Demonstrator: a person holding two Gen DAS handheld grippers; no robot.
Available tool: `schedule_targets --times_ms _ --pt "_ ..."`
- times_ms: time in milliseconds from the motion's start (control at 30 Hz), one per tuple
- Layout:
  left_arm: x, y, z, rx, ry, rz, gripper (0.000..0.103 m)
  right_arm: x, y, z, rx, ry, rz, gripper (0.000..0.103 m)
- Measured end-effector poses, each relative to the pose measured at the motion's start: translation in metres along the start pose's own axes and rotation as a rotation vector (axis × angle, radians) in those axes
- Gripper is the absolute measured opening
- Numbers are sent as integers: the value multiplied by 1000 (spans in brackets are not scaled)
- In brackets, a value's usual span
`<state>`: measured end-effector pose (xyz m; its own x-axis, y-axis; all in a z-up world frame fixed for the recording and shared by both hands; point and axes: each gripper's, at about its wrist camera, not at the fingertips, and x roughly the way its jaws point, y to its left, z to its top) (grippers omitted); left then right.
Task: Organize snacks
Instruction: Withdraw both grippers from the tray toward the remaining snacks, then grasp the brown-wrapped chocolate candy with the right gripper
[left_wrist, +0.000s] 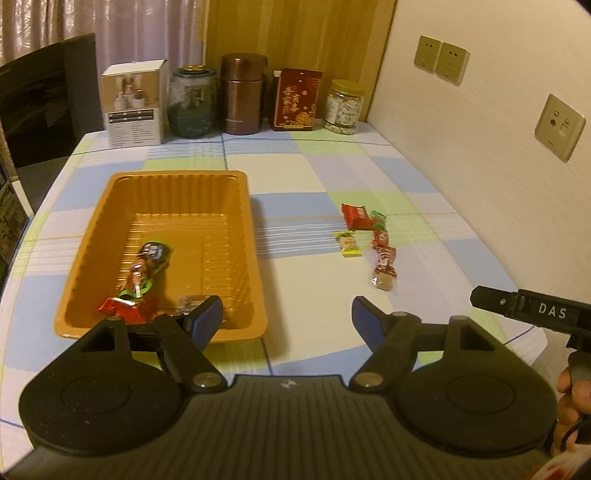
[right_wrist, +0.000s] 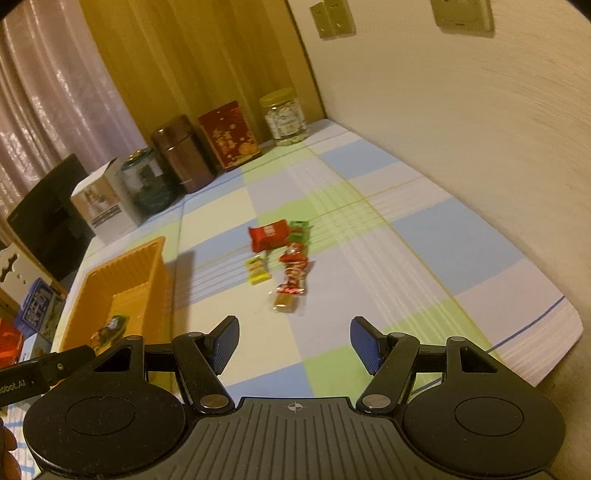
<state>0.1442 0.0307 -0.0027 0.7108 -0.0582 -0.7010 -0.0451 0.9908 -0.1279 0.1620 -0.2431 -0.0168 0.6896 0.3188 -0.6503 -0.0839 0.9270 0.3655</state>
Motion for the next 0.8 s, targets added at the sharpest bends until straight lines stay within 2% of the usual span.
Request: schedule_targets --times_ms 467,600,800 --pt "57 -31 20 58 28 -38 74 42 -24 27 -24 30 10 66" --pt "76 -34 28 76 31 -32 74 64 -23 35 -39 52 20 56" --pt "100 -34 39 109 27 -27 74 103 -18 41 -64 91 33 52"
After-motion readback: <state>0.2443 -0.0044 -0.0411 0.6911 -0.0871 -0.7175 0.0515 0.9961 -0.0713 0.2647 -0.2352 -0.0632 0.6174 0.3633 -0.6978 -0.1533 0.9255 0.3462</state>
